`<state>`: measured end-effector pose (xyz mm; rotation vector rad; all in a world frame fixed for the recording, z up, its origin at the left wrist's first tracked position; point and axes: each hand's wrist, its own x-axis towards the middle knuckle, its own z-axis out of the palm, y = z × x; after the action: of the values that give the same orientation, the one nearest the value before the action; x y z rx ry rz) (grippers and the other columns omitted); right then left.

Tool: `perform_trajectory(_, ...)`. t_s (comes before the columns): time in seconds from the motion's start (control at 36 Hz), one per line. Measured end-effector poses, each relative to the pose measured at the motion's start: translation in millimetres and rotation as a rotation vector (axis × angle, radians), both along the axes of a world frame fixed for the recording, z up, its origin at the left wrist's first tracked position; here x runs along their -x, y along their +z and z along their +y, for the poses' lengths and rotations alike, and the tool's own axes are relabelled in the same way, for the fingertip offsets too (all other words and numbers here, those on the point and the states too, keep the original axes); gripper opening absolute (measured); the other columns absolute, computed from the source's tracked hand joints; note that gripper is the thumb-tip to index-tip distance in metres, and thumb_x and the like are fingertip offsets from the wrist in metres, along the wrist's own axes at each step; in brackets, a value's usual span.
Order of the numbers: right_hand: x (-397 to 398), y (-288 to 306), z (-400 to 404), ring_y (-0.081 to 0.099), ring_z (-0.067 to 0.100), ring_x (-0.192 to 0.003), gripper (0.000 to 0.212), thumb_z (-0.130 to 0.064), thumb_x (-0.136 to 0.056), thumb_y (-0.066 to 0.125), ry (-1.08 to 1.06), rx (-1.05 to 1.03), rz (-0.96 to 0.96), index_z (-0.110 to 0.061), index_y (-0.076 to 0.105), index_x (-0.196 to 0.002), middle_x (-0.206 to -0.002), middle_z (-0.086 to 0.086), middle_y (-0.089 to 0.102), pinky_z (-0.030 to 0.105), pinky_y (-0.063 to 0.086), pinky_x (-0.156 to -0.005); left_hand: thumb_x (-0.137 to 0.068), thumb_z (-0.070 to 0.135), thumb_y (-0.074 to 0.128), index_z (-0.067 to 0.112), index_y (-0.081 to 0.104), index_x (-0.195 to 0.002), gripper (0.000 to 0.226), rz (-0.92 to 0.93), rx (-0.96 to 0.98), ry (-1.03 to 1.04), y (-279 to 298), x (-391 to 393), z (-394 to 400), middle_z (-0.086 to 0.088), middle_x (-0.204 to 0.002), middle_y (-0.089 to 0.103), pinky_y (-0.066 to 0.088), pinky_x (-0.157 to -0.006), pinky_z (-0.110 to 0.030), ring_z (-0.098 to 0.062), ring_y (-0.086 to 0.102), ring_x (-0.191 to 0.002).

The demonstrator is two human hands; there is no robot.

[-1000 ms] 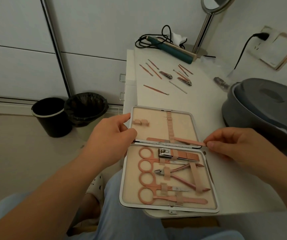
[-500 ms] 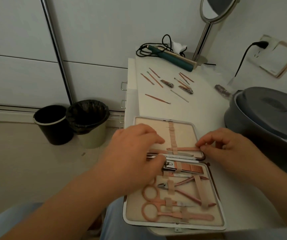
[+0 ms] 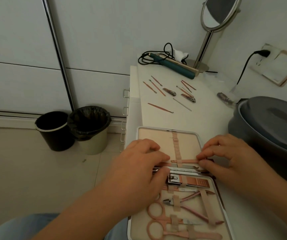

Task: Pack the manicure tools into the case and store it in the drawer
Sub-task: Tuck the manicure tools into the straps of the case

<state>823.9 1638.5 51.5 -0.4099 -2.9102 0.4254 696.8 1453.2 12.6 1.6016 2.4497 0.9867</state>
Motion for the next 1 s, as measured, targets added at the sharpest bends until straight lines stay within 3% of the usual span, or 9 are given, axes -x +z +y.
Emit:
perform_trajectory(0.14,2.5,-2.8,-1.2,0.048,-0.005,-0.091,0.024,-0.025,-0.076,0.069,0.007,0.054,0.074,-0.046,0.059,-0.068,-0.081,-0.023,0.057,0.016,0.041,-0.078,-0.086,0.048,0.041,0.041,0.047,-0.124,0.038,0.011,0.009,0.0,0.1,1.9,0.8,0.026,-0.122,0.04,0.027,-0.09,-0.012,0.009,0.027,-0.113)
perform_trajectory(0.33,18.3,-1.0,-7.9,0.041,-0.009,-0.096,0.009,-0.037,-0.079,0.06,0.074,0.025,-0.022,-0.043,0.065,-0.075,-0.084,-0.026,0.053,0.009,0.036,-0.077,-0.087,0.05,0.038,0.046,0.043,-0.124,0.038,0.024,0.011,0.009,1.0,-0.3,1.2,0.025,-0.123,0.037,0.029,-0.088,-0.016,0.007,0.024,-0.114)
perform_trajectory(0.42,25.1,-3.5,-11.7,0.043,-0.006,-0.093,0.007,-0.037,-0.08,0.06,0.098,0.021,-0.022,-0.04,0.065,-0.078,-0.085,-0.025,0.054,0.014,0.037,-0.08,-0.087,0.051,0.036,0.047,0.044,-0.122,0.036,0.024,0.018,0.012,1.2,-0.5,0.4,0.025,-0.125,0.036,0.031,-0.088,-0.019,0.006,0.023,-0.115)
perform_trajectory(0.72,7.2,-9.5,-4.9,0.038,-0.015,-0.1,0.012,-0.038,-0.076,0.062,-0.029,0.049,0.035,-0.047,0.057,-0.07,-0.09,-0.03,0.05,0.005,0.033,-0.072,-0.088,0.048,0.041,0.044,0.05,-0.122,0.036,-0.021,0.021,-0.011,-1.3,2.7,-0.6,0.022,-0.132,0.038,0.031,-0.1,-0.021,0.006,0.023,-0.119)
perform_trajectory(1.0,4.4,-16.0,-4.2,0.049,-0.011,-0.093,0.006,-0.03,-0.075,0.065,-0.119,0.245,0.092,-0.034,0.068,-0.071,-0.09,-0.021,0.057,0.016,0.046,-0.077,-0.086,0.044,0.046,0.04,0.053,-0.121,0.037,-0.015,-0.013,0.021,-6.6,2.3,-0.4,0.024,-0.134,0.039,0.022,-0.102,-0.016,0.006,0.024,-0.124)
